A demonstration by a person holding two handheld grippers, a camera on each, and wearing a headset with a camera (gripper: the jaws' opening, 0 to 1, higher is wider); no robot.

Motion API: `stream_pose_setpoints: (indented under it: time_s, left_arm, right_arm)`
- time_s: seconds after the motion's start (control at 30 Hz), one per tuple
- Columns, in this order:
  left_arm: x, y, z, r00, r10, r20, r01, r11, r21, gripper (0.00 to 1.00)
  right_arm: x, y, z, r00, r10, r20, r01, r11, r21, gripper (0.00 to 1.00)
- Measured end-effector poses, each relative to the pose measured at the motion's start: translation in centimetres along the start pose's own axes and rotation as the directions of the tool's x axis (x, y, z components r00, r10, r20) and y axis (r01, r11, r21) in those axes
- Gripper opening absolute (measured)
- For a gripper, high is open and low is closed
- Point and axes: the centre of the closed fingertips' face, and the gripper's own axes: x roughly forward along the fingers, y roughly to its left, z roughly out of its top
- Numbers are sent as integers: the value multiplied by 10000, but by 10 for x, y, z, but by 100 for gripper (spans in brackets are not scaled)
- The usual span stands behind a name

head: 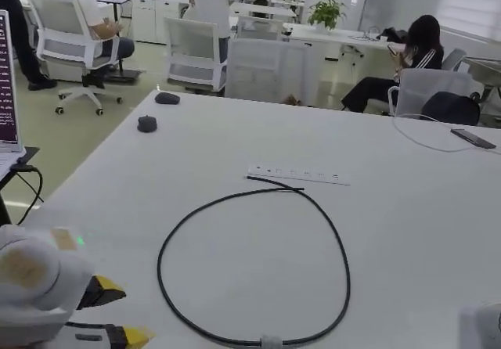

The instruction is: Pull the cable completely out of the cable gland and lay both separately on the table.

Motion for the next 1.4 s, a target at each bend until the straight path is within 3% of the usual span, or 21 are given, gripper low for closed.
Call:
stream_pose_setpoints:
  time_s: [0.07, 0.13, 0.2, 0.3, 0.4, 0.47, 0.5, 0.53, 0.57, 0.6, 0.7, 0.83, 1.0, 1.07, 1.1, 1.23, 1.3, 1.4]
  left_arm:
    - [10, -7, 21, 9976, -546, 421, 538, 9983, 206, 37]
    - [18, -15, 34, 9939, -978, 504, 954, 9943, 482, 38]
    - [28, -23, 45, 9912, -1269, 373, 1233, 9885, 875, 37]
    - [47, -49, 54, 9738, -2274, 6, 2248, 9630, 1487, 32]
    - [62, -63, 55, 9604, -2744, -488, 2785, 9395, 1996, 35]
    - [75, -74, 51, 9382, -3245, -1200, 3445, 9085, 2367, 36]
    - [80, -78, 52, 9323, -3386, -1270, 3605, 8977, 2532, 36]
    - [87, -83, 51, 9191, -3641, -1509, 3922, 8826, 2593, 36]
    - [89, -85, 50, 9147, -3703, -1617, 4016, 8772, 2631, 36]
    - [99, -88, 46, 9030, -3831, -1946, 4261, 8566, 2911, 36]
    - [118, -90, 38, 8857, -3904, -2514, 4552, 8367, 3044, 36]
    - [144, -88, 29, 8671, -3966, -3015, 4788, 8307, 2842, 35]
    - [171, -85, 24, 8630, -3822, -3303, 4761, 8341, 2787, 33]
    - [175, -84, 27, 8730, -3709, -3166, 4620, 8368, 2937, 30]
    - [175, -84, 29, 8759, -3719, -3074, 4591, 8383, 2942, 27]
    - [184, -85, 25, 8673, -3803, -3210, 4649, 8494, 2498, 23]
    - [189, -85, 20, 8635, -3689, -3438, 4655, 8453, 2621, 24]
    - [191, -86, 22, 8618, -3834, -3321, 4677, 8541, 2276, 24]
  right_arm:
    - [0, 1, 0, 10000, 41, 23, -41, 10000, -16, 46]
    - [0, 1, 0, 10000, 60, 36, -60, 10000, -1, 46]
    - [0, 1, 0, 10000, 91, 35, -91, 10000, 6, 45]
    - [0, 1, 0, 10000, 95, 25, -95, 9999, 54, 46]
    - [0, 2, 0, 9998, 163, 67, -163, 9998, 144, 45]
    - [0, 2, 0, 9998, 190, 69, -191, 9997, 132, 45]
    - [0, 2, 0, 9998, 199, 84, -200, 9997, 133, 45]
    - [0, 2, 0, 9997, 210, 86, -211, 9997, 140, 45]
    - [0, 3, 0, 9997, 226, 83, -227, 9996, 149, 45]
    - [1, 3, 0, 9997, 244, 88, -245, 9996, 157, 45]
    - [1, 3, 0, 9996, 273, 92, -274, 9995, 147, 44]
    - [1, 4, 0, 9994, 351, 40, -351, 9993, 121, 44]
    - [1, 5, 0, 9993, 367, 61, -368, 9992, 144, 44]
    - [2, 6, 0, 9991, 422, 49, -422, 9991, 66, 45]
    - [3, 10, -2, 9976, 677, -105, -679, 9976, -148, 46]
    - [2, 9, -1, 9980, 626, -41, -626, 9980, -12, 45]
    - [3, 9, -2, 9978, 651, -92, -652, 9979, -15, 45]
    - [3, 11, -3, 9968, 791, -144, -791, 9969, -30, 45]
